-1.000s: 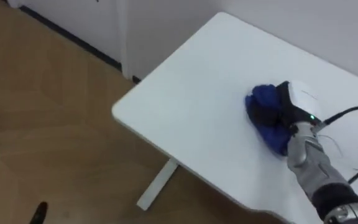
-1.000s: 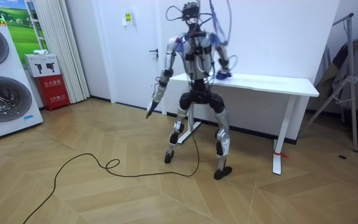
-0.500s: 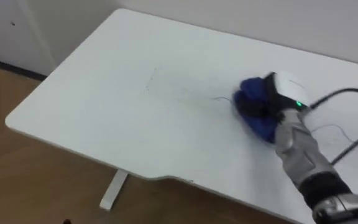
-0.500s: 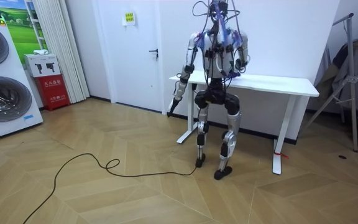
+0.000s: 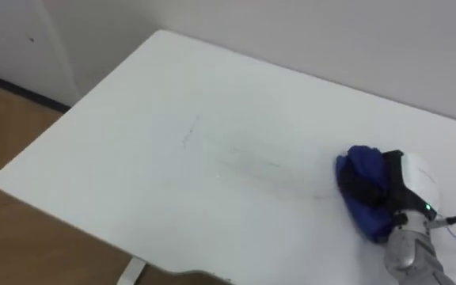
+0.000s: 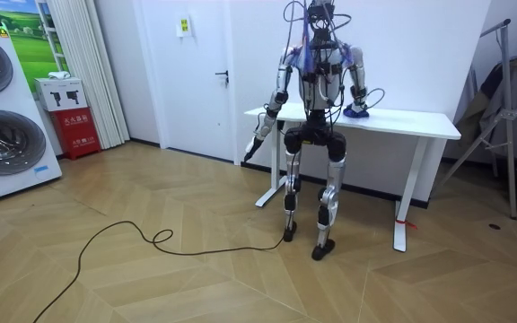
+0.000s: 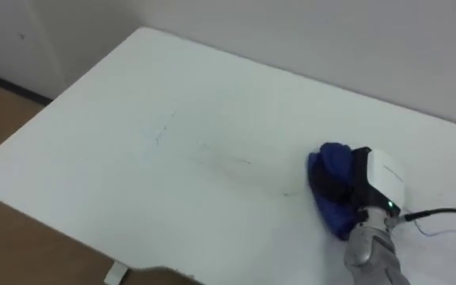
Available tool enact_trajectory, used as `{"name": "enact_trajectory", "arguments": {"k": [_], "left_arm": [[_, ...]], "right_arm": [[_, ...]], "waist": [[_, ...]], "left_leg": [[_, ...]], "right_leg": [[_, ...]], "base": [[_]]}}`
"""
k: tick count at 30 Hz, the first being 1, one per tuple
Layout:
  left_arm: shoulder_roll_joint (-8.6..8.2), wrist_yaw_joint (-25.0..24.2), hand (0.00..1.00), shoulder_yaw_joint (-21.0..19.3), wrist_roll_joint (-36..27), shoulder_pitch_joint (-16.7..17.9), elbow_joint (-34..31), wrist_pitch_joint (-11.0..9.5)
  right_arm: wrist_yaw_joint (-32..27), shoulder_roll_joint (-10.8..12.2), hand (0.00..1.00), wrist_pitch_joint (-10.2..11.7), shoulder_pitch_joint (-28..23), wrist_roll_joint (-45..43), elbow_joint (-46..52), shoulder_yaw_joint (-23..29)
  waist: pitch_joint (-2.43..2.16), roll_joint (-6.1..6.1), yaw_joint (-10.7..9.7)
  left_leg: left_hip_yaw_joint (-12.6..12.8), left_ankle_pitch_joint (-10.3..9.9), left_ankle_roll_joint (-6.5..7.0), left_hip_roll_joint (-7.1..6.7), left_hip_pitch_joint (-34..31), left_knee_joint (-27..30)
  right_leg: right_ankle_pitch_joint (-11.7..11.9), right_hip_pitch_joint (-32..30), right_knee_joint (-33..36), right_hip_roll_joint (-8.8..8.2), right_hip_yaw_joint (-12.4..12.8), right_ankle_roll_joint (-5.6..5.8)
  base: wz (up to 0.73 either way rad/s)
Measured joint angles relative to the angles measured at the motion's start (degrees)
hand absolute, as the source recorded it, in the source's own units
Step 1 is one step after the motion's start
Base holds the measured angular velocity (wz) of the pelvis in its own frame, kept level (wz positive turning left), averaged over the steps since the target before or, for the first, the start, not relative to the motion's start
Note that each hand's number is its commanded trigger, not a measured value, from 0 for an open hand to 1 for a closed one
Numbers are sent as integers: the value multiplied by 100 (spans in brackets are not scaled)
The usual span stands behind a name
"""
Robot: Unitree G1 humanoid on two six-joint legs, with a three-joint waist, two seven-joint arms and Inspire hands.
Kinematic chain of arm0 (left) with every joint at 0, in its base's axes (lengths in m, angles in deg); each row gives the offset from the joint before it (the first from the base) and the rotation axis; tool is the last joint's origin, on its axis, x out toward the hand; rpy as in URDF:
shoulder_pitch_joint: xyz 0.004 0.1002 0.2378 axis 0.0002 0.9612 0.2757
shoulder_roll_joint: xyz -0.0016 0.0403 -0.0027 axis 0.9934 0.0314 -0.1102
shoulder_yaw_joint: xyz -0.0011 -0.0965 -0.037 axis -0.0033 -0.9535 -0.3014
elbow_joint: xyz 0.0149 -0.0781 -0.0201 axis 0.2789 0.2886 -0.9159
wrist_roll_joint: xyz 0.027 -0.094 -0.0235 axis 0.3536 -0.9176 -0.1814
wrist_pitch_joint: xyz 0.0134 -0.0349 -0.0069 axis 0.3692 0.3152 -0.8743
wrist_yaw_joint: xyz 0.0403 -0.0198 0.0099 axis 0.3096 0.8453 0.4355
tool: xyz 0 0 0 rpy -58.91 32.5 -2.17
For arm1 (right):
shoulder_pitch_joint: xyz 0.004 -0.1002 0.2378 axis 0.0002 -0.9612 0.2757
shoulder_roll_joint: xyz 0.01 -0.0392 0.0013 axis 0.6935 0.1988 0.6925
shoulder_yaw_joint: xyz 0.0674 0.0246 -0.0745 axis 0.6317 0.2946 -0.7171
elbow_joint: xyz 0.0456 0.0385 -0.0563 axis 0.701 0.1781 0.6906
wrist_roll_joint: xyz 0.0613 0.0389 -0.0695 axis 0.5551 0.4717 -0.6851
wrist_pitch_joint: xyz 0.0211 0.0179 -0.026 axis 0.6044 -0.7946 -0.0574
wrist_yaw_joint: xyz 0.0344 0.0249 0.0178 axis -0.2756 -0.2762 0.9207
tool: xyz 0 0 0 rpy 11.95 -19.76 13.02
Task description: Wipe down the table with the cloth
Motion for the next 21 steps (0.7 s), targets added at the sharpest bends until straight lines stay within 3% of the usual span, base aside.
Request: {"name": "enact_trajectory", "arguments": {"k": [2, 4, 6, 8, 11, 12, 14, 16, 17, 18, 19, 20, 21], "left_arm": [[-66, -17, 0, 86, -9, -265, 16, 0], [-52, -20, 0, 163, -11, -404, 132, 7], [-51, -21, 0, 208, -7, -450, 134, 25], [7, -23, 0, 234, -7, -475, 120, 45], [23, -92, 0, 235, -1, -119, -9, 117], [29, -120, 0, 228, 0, -23, -9, 126], [28, -154, 0, 163, 4, 228, -35, 173], [18, -183, 0, 51, 36, 326, -34, 172], [20, -184, 0, -97, 119, 349, -32, 151], [24, -183, 0, -176, 128, 348, -33, 128], [44, -171, 0, -288, 136, 341, -32, 66], [51, -158, 0, -321, 131, 338, -21, 39], [51, -158, 0, -322, 129, 340, -21, 33]], "right_arm": [[256, -20, 100, -504, 508, -88, -8, -350], [562, -39, 100, -736, 962, -204, 17, -829], [752, -41, 100, -769, 1363, -479, 109, -1351], [842, -39, 100, -689, 1725, -624, 155, -1574], [873, -42, 100, -675, 1824, -710, 130, -1509], [872, -43, 100, -673, 1772, -717, 131, -1456], [722, -159, 100, -652, 1194, -719, 68, -1235], [322, -152, 100, -253, 662, -467, 129, -858], [142, -152, 100, -7, 394, -469, 138, -658], [90, -152, 100, 96, 256, -469, 161, -530], [-27, -152, 100, 251, -41, -457, 189, -247], [-106, -155, 100, 320, -294, -385, 187, -43], [-142, -157, 100, 325, -403, -333, 178, 38]], "waist": [[57, 39, 288], [60, 2, 424], [81, -71, 540], [193, -203, 703], [190, -256, 770], [193, -252, 725], [189, -256, 697], [196, -222, 603], [185, -201, 434], [183, -191, 320], [144, -163, 145], [67, -132, 29], [50, -116, -6]], "left_leg": [[248, -5, -31, 154, -32, -80], [359, 21, -80, 224, -70, -117], [367, 102, -111, 246, -137, -201], [283, 196, -108, 245, -169, -254], [137, 209, -98, 212, -223, -224], [83, 208, -96, 190, -219, -219], [-51, 195, -75, 141, -204, -215], [-57, 188, -64, 130, -164, -215], [-58, 187, -62, 69, -137, -216], [-57, 182, -54, 53, -127, -217], [-40, 156, -14, 37, -108, -228], [1, 141, 9, 37, -56, -238], [42, 136, 17, 37, 3, -256]], "right_leg": [[86, -230, 116, 53, 129, -76], [124, -391, 193, 73, 140, -125], [140, -520, 203, 102, 172, -155], [154, -513, 87, 146, 118, -181], [175, -455, 68, 141, -76, -158], [180, -414, 55, 140, -112, -152], [199, -293, -35, 134, -119, -122], [200, -236, -47, 104, -121, -118], [199, -178, -69, 90, -150, -116], [195, -132, -97, 83, -191, -105], [176, -78, -117, 62, -233, -58], [191, -50, -109, 47, -220, -29], [202, -15, -113, 41, -209, -11]], "base": [[-67], [-52], [-7], [19], [38], [47], [42], [19], [21], [27], [12], [-4], [-25]]}}
